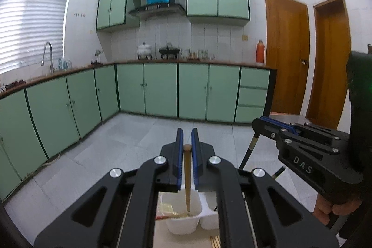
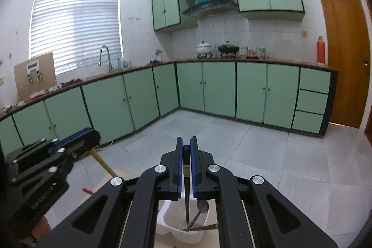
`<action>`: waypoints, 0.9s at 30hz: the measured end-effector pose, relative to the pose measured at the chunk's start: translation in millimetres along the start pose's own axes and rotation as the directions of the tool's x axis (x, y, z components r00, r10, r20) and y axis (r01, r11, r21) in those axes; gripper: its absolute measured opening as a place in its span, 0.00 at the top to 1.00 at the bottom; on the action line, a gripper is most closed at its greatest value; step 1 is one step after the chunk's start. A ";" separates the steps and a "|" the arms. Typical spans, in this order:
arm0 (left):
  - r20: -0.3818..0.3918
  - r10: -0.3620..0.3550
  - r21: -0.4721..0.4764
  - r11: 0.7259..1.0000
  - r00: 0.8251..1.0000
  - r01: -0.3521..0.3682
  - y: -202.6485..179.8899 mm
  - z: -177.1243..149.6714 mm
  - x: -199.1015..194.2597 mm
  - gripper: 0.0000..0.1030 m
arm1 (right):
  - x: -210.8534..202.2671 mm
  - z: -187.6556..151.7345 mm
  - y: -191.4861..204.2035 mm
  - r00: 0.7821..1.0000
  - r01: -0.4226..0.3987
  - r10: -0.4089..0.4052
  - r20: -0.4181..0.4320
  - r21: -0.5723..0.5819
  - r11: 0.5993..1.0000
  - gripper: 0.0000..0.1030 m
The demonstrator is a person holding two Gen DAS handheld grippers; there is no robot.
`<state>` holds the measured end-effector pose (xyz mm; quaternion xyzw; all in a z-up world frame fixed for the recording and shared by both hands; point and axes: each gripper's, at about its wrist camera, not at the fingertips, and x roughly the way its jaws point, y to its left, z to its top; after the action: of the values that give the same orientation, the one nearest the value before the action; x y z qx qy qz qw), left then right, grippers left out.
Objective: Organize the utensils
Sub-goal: 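Open left tool to drop the wooden chopstick into the holder while right tool releases its chopstick, then move both tools back down toward the remaining chopsticks on the table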
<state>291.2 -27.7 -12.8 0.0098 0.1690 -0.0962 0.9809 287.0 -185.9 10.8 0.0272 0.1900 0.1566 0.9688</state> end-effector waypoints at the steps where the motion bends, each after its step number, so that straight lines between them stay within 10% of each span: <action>1: -0.017 0.001 -0.003 1.000 1.000 -0.001 1.8 -3.3 3.7 0.93 | 3.7 -4.0 -0.4 1.000 -0.004 0.004 -0.021 0.000 1.000 0.94; 6: -0.050 0.011 -0.033 0.999 0.999 -0.013 15.0 -17.5 4.4 0.64 | 1.3 -14.6 -10.8 0.999 0.017 -0.016 -0.028 0.035 0.999 0.72; 27: -0.025 0.052 -0.075 0.996 0.998 -0.054 8.2 -82.3 -103.3 0.22 | -113.3 -99.4 -7.7 0.987 0.151 -0.156 0.043 0.105 0.983 0.20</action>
<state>170.2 3.8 -56.1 -0.0214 0.1835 -0.0634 0.9807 152.3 -229.4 -41.4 0.0657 0.1742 0.0709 0.9799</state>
